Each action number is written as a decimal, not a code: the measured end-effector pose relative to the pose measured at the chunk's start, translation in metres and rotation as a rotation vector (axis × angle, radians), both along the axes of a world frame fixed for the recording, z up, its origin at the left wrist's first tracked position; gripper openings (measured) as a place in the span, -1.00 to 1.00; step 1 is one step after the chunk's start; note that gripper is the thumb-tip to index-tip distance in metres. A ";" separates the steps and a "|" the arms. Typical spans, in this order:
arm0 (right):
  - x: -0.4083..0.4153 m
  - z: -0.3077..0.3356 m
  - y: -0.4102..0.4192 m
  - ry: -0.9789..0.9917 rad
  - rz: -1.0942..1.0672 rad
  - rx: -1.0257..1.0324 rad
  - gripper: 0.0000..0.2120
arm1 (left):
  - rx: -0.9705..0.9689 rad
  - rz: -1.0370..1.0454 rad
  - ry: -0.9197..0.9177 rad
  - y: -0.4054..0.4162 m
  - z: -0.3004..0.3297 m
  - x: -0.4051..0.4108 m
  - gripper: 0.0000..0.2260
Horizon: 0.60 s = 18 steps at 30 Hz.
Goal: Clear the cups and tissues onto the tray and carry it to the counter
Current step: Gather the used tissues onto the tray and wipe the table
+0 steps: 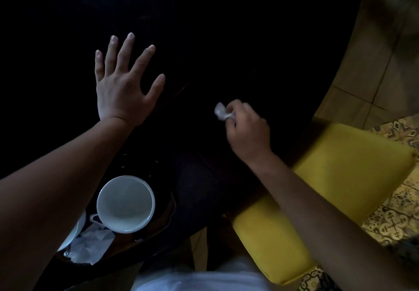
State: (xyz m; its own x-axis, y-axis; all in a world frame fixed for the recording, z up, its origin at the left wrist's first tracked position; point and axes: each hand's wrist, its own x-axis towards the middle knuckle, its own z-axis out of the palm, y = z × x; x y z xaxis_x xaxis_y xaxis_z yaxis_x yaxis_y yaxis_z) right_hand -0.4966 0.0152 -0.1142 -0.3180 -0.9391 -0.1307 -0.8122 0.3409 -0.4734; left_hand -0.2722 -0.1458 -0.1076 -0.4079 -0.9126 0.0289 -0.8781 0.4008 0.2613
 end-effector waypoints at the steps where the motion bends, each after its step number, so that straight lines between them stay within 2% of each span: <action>1: 0.010 0.003 0.011 -0.019 0.042 0.007 -0.86 | 0.001 0.001 0.002 0.000 0.000 0.000 -0.45; 5: 0.010 0.007 0.018 -0.125 0.017 0.004 -0.89 | -0.004 0.004 0.010 0.001 0.000 0.000 -0.45; 9: -0.021 0.009 -0.021 -0.111 -0.120 -0.127 -0.86 | -0.004 0.003 0.010 0.001 0.000 0.000 -0.45; 11: -0.035 0.008 -0.043 -0.067 -0.143 -0.119 -0.86 | -0.001 0.004 0.003 0.001 0.000 0.001 -0.45; 14: -0.033 0.001 -0.054 -0.029 -0.065 -0.042 -0.84 | 0.008 0.004 0.002 0.001 0.000 0.000 -0.45; 18: 0.007 -0.002 -0.015 -0.085 0.151 -0.017 -0.83 | 0.006 0.005 0.001 0.001 0.001 0.001 -0.45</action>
State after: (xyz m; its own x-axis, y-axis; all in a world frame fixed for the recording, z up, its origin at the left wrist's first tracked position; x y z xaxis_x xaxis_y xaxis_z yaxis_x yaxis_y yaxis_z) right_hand -0.4895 0.0004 -0.1157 -0.1619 -0.9776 -0.1348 -0.8105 0.2096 -0.5470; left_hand -0.2714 -0.1448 -0.1070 -0.4032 -0.9148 0.0240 -0.8800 0.3948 0.2641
